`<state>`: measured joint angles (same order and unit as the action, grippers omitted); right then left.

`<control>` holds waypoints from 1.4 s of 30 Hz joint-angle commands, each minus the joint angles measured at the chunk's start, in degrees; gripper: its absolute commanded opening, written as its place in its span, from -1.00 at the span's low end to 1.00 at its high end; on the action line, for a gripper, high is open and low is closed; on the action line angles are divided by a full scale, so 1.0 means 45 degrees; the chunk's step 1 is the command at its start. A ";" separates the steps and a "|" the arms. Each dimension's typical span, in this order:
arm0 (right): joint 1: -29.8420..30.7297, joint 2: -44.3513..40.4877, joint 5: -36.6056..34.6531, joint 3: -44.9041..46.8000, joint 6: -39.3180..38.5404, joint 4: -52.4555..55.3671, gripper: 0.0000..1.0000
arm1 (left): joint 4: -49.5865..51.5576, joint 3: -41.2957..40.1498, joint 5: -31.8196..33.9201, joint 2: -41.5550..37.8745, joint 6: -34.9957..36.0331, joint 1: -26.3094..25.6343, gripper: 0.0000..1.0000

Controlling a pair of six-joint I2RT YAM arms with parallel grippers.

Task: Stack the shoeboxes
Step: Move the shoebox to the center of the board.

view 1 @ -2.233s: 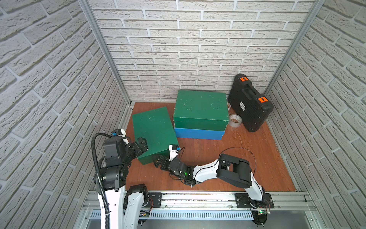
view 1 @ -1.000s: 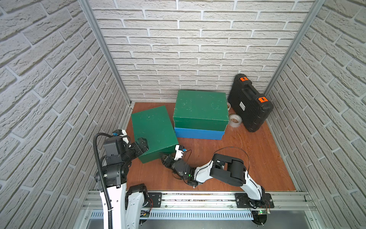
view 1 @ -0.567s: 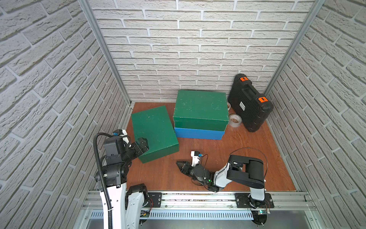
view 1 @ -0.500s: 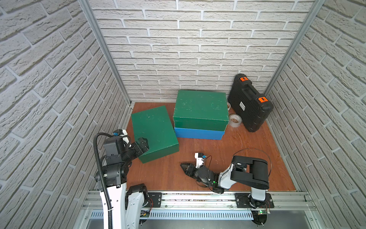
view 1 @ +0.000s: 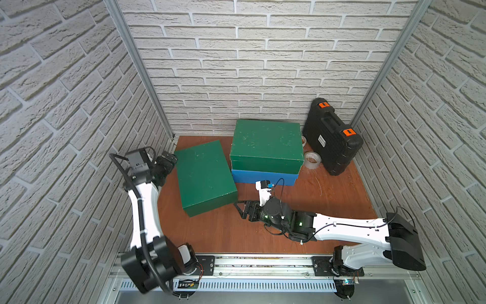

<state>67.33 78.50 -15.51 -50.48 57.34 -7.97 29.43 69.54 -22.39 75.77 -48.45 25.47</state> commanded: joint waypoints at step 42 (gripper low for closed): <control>0.0408 -0.5511 0.1425 -0.2874 -0.1651 1.0035 0.80 | 0.5860 1.6387 0.3140 1.4980 0.6510 -0.3500 0.96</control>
<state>68.79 55.66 -8.91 -64.42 49.30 37.56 54.48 144.88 -7.09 143.65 -20.51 10.15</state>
